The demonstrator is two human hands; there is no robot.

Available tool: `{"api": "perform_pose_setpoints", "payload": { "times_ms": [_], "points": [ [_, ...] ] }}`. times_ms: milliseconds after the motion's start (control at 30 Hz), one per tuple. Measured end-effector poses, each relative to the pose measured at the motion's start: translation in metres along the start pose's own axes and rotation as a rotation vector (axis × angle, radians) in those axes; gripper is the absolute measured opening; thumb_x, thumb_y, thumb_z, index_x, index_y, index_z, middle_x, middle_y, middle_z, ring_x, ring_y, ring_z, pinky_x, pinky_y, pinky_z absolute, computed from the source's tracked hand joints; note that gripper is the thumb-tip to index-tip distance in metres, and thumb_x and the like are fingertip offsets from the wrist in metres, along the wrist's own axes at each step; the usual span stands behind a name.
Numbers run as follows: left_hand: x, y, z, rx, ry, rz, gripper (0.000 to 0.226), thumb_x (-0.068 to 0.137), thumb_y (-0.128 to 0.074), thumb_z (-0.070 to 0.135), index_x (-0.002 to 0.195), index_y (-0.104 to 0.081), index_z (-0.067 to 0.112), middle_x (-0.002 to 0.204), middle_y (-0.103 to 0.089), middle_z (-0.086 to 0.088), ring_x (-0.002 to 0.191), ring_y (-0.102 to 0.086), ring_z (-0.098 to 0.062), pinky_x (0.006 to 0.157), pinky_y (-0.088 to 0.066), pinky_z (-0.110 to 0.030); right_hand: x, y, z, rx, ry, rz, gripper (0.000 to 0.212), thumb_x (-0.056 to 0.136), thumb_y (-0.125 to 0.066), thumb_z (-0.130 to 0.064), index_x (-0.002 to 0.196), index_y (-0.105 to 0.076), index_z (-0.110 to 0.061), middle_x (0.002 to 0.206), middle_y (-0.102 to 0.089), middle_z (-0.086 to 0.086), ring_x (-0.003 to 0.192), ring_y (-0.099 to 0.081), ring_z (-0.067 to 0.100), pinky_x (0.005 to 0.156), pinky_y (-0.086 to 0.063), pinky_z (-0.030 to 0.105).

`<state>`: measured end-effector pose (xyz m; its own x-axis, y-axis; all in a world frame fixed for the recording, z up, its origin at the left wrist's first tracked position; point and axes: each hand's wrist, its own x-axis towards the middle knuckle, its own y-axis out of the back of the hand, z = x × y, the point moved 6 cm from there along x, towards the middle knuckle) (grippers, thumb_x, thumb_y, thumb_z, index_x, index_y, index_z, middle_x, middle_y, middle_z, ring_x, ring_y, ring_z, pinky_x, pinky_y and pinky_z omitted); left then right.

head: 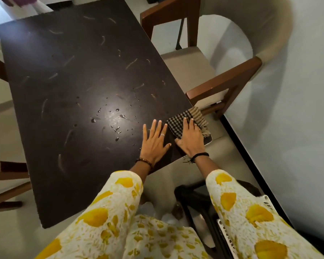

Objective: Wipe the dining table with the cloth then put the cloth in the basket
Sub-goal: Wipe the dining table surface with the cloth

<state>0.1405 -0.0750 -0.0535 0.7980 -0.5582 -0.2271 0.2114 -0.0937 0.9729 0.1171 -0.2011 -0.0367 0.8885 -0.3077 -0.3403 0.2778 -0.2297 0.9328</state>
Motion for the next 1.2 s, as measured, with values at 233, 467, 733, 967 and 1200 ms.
{"api": "perform_pose_setpoints", "payload": {
  "times_ms": [233, 467, 733, 967, 1200],
  "points": [
    [-0.008, -0.02, -0.02, -0.167, 0.018, 0.115, 0.062, 0.091, -0.03, 0.048, 0.141, -0.032, 0.012, 0.148, -0.031, -0.012, 0.14, -0.013, -0.024, 0.11, 0.004, -0.053, 0.014, 0.017, -0.024, -0.18, -0.049, 0.013, 0.052, 0.093, -0.045, -0.018, 0.14, -0.03, -0.002, 0.138, -0.04, 0.03, 0.119, -0.049, 0.041, 0.092, -0.045, 0.044],
    [0.017, 0.013, -0.109, -0.35, 0.14, 0.277, 0.055, 0.094, -0.03, 0.038, 0.143, -0.024, 0.015, 0.151, -0.016, -0.003, 0.139, 0.001, -0.013, 0.111, 0.004, -0.053, 0.045, 0.078, -0.082, 0.468, -0.023, 0.082, 0.037, 0.083, -0.055, -0.016, 0.119, -0.061, -0.014, 0.103, -0.068, 0.017, 0.098, -0.061, 0.037, 0.081, -0.05, 0.04],
    [0.033, 0.043, -0.295, -0.357, 0.447, 0.34, 0.05, 0.095, -0.03, 0.034, 0.139, -0.038, 0.012, 0.152, -0.023, -0.008, 0.14, -0.005, -0.017, 0.112, 0.003, -0.049, 0.152, 0.109, -0.219, 0.77, 0.173, -0.082, 0.026, 0.08, -0.057, -0.014, 0.103, -0.068, -0.019, 0.092, -0.072, 0.005, 0.086, -0.064, 0.02, 0.079, -0.054, 0.036],
    [0.077, 0.044, -0.468, -0.277, 0.613, 0.356, 0.049, 0.096, -0.044, 0.03, 0.14, -0.035, 0.01, 0.153, -0.018, -0.011, 0.141, -0.004, -0.025, 0.111, 0.008, -0.049, 0.248, 0.125, -0.351, 0.478, 0.596, 0.053, 0.048, 0.082, -0.056, -0.012, 0.129, -0.055, -0.022, 0.098, -0.072, 0.007, 0.086, -0.065, 0.023, 0.077, -0.051, 0.032],
    [0.118, 0.041, -0.585, -0.324, 0.779, 0.391, 0.054, 0.097, -0.038, 0.035, 0.145, -0.024, 0.012, 0.155, -0.013, -0.009, 0.142, -0.002, -0.024, 0.111, 0.004, -0.049, 0.31, 0.118, -0.462, 0.15, 0.891, 0.267, 0.053, 0.086, -0.052, -0.013, 0.138, -0.045, -0.019, 0.131, -0.058, 0.004, 0.11, -0.059, 0.029, 0.082, -0.048, 0.04]
  ]
}}
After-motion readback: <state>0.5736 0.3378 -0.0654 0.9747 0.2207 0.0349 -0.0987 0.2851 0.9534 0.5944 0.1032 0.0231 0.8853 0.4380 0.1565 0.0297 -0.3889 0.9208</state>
